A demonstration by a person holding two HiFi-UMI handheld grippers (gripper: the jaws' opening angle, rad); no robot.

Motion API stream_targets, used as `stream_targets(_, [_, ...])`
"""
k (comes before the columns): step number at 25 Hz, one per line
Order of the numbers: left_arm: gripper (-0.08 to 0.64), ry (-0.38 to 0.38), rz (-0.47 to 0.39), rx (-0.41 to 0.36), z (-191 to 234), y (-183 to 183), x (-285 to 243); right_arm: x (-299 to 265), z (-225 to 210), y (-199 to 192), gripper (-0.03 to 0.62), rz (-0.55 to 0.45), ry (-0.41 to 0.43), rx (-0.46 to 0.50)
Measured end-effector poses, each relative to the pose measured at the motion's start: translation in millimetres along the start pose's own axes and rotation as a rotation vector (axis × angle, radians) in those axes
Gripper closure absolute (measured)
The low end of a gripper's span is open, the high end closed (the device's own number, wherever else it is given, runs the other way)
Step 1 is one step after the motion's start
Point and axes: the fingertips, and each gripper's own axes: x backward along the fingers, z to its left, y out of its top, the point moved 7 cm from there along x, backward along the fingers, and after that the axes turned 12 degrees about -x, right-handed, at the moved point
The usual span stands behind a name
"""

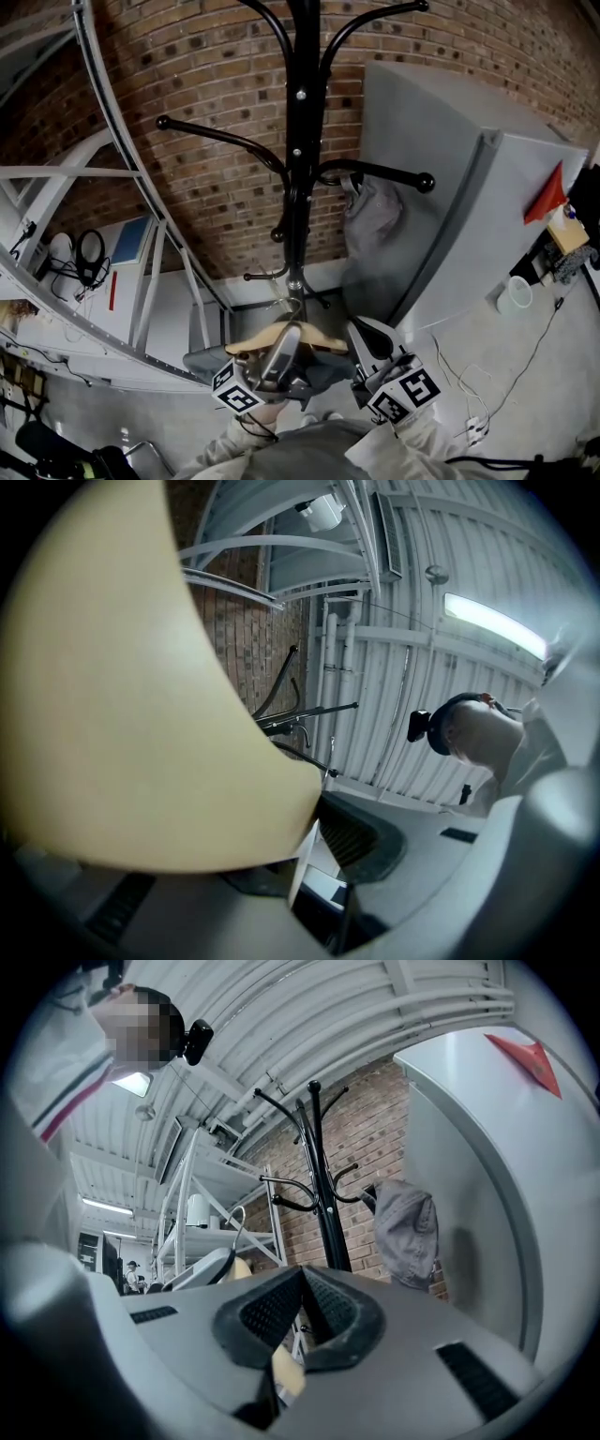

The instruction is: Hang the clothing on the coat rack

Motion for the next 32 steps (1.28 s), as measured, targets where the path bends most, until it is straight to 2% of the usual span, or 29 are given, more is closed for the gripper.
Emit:
stream_targets(12, [0.457, -0.024, -0.032, -0.087, 12.3, 21.1, -44.7, 5.8, -18.4, 29.5, 0.568, -0.059, -0.007, 0.019])
stream_targets(22, [0.457, -0.033, -0.076, -0.086, 36.7, 36.8, -72.0, 9.3, -31.4, 35.5, 0.568, -0.084, -0.023, 0.019])
stream_targets(32, [0.457, -0.024, -0.088, -0.056, 63.0, 34.7, -76.9, -0.6, -38.3, 34.1, 0.568, -0.083, -0.023, 0.026])
